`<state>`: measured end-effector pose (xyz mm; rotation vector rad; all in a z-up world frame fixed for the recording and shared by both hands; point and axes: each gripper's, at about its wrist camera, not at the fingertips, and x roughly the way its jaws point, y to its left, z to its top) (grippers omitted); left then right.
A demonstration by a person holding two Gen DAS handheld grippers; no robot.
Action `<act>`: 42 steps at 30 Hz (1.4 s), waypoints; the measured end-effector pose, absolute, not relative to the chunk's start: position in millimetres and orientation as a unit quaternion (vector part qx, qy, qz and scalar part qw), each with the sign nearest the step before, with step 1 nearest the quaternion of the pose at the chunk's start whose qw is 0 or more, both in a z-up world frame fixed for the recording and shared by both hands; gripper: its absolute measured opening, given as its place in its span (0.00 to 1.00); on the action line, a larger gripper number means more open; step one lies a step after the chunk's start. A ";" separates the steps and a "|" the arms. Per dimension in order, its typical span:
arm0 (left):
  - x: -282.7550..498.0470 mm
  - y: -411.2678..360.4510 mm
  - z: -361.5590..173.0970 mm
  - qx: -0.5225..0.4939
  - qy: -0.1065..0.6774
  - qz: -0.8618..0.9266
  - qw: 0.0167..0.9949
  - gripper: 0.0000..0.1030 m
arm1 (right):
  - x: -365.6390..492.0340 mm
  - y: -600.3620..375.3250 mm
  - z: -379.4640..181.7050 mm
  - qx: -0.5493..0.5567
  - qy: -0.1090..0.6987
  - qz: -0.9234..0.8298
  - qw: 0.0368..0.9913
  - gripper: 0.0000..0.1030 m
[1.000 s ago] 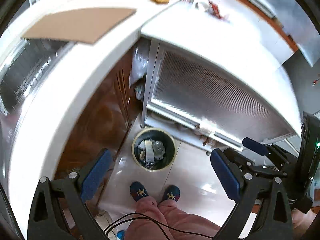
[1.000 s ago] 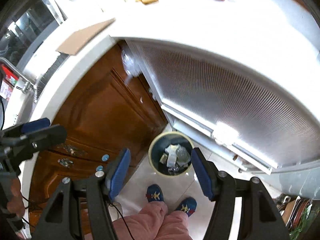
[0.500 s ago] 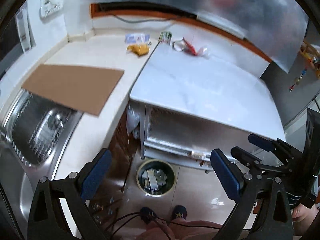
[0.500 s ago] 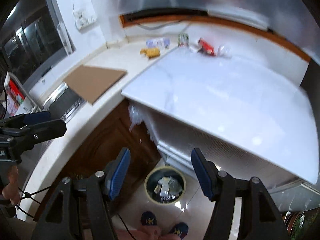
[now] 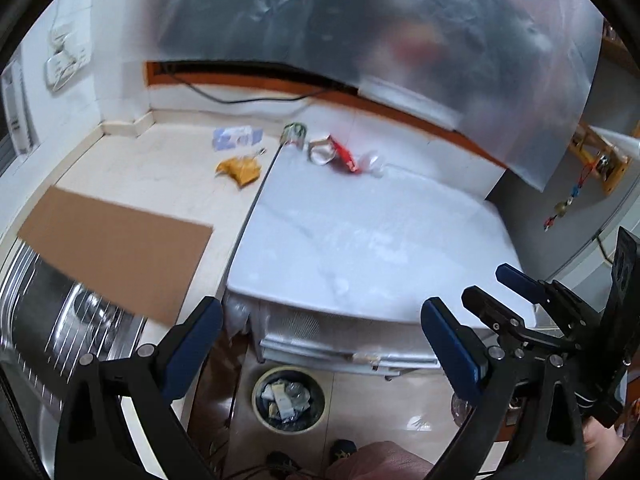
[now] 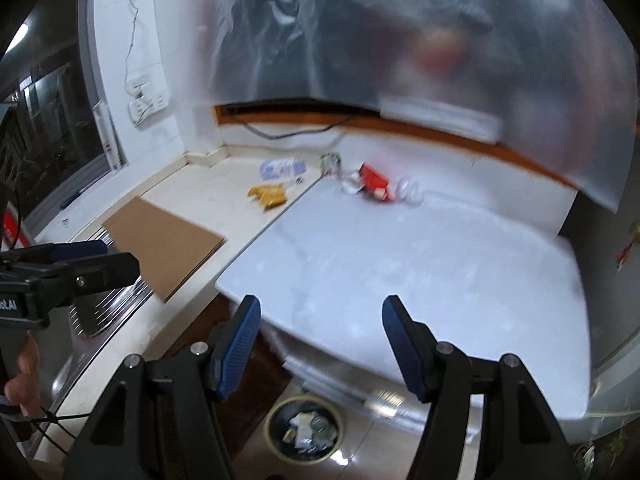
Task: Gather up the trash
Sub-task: 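Raise both empty tools back toward the table, then grasp the red wrapper with the left tool while the right tool grasps the plastic bottle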
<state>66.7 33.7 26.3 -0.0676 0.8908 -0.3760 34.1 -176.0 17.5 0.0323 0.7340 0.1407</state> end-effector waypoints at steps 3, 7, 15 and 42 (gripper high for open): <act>85.9 21.8 33.8 -0.030 0.417 -0.189 0.888 0.96 | 51.5 -186.2 28.2 0.009 0.348 0.055 0.936 0.62; 118.0 3.5 36.8 -0.035 0.407 -0.190 0.893 0.96 | 87.7 -206.1 37.3 0.007 0.338 0.052 0.940 0.62; 220.2 -30.1 3.9 -0.068 0.435 -0.161 0.883 0.96 | 195.9 -256.2 21.1 0.018 0.352 0.073 0.933 0.62; 449.2 -124.7 -181.0 -0.153 0.562 -0.124 0.803 0.35 | 414.3 -301.2 -136.7 0.019 0.432 0.059 0.900 0.49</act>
